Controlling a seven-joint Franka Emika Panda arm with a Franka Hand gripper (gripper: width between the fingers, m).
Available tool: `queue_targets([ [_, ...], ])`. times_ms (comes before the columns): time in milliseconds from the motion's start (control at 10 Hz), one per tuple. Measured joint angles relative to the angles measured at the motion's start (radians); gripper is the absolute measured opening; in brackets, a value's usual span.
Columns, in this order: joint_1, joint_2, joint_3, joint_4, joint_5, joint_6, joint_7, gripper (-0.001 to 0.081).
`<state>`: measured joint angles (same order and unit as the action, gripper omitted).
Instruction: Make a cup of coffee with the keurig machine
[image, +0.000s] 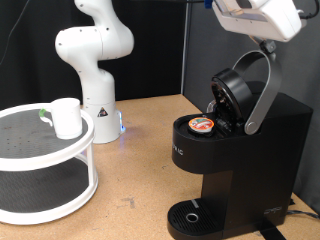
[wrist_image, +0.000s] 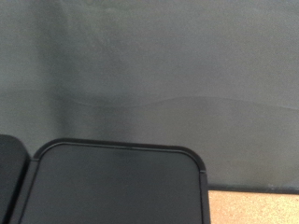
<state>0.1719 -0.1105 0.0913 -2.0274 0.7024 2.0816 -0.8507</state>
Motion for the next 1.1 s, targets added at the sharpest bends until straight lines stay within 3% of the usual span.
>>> queue_targets([
  [600, 0.002, 0.002, 0.008, 0.017, 0.091, 0.018, -0.013, 0.0000],
  [1100, 0.002, 0.006, 0.013, 0.009, 0.024, 0.006, 0.009, 0.0000],
])
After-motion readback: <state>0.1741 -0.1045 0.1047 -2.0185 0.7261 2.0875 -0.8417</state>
